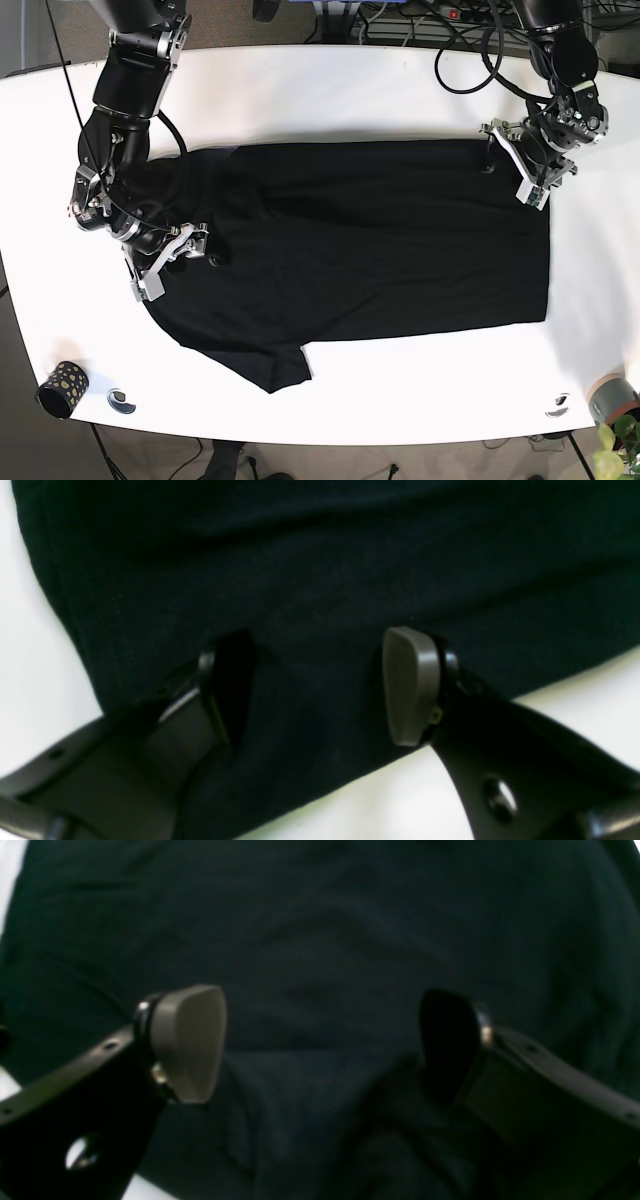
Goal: Fold the T-shirt properly
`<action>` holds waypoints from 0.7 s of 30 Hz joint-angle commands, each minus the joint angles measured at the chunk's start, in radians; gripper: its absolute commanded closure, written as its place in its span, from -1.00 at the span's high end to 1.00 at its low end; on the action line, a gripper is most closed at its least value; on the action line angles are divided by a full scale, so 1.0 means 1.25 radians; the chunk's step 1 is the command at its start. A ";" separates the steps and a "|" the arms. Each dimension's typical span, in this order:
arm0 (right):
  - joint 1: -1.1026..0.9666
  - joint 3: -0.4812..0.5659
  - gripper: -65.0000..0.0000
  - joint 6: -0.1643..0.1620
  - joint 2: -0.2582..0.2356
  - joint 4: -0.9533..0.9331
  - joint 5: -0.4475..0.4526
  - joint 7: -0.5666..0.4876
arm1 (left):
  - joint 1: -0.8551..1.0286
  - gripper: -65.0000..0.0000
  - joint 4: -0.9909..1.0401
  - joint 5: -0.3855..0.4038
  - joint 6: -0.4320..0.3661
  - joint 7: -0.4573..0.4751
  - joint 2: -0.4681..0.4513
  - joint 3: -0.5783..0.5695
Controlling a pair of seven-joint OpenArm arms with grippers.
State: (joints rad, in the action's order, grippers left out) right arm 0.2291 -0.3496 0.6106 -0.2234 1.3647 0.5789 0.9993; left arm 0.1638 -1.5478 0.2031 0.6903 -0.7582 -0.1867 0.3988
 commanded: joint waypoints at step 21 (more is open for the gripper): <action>-0.244 -0.007 -0.45 0.002 0.004 0.189 0.001 0.004 | -0.002 0.15 -0.001 -0.018 -0.002 -0.027 -0.011 0.001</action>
State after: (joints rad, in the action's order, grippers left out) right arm -0.0910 -0.3542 0.6029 -0.2165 1.6009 0.5812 1.0256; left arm 0.1608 -1.5463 0.1997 0.6899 -0.7654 -0.1898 0.3996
